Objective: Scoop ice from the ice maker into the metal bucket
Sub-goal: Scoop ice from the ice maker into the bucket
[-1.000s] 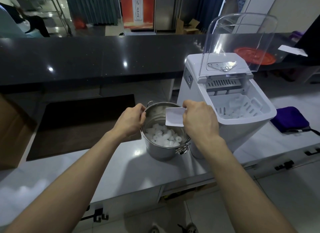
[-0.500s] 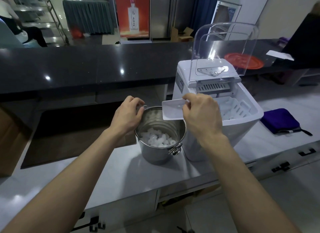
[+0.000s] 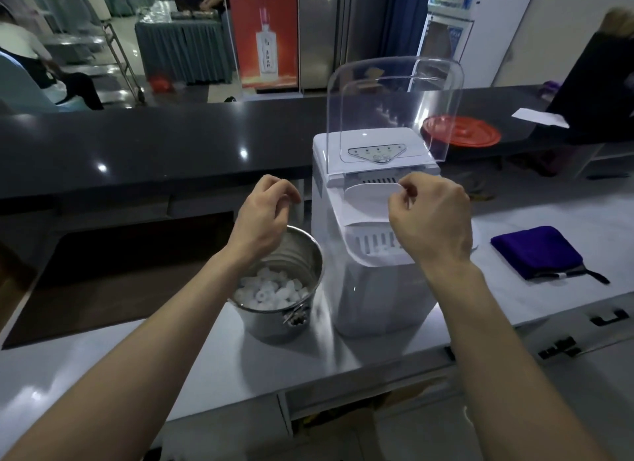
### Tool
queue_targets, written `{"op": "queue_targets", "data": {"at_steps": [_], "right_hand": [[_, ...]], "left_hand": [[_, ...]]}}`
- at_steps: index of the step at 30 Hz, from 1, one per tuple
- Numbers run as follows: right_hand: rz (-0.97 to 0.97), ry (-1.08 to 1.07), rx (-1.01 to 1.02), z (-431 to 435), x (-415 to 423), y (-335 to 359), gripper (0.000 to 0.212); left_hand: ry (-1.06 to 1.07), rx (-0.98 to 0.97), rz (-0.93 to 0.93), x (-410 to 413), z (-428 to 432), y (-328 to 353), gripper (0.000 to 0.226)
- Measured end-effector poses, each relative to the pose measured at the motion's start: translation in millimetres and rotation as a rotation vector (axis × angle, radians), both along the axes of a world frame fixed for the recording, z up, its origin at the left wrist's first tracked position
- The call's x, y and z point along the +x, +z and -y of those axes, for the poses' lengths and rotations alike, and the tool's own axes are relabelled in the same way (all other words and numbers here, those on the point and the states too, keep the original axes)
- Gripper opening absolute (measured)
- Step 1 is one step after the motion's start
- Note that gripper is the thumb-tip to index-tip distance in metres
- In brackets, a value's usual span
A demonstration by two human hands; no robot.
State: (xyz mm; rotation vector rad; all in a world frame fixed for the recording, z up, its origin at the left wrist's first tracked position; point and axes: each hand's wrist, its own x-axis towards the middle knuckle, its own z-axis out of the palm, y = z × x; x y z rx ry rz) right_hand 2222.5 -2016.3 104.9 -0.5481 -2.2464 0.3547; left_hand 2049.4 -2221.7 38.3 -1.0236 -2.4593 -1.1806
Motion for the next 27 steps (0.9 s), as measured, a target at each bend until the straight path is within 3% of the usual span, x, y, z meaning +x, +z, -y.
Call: {"op": "queue_targets", "data": {"at_steps": [7, 15, 27], "right_hand": [[0.078, 0.126, 0.005, -82, 2, -8, 0.019], [0.121, 0.403, 0.149, -145, -14, -23, 0.022], [0.17, 0.738, 0.277, -146, -39, -35, 0.018]], "left_hand": [[0.078, 0.146, 0.016, 34, -68, 1, 0.025], [0.263, 0.204, 0.098, 59, -108, 4, 0.027], [0.336, 0.1, 0.08, 54, -124, 10, 0.024]]}}
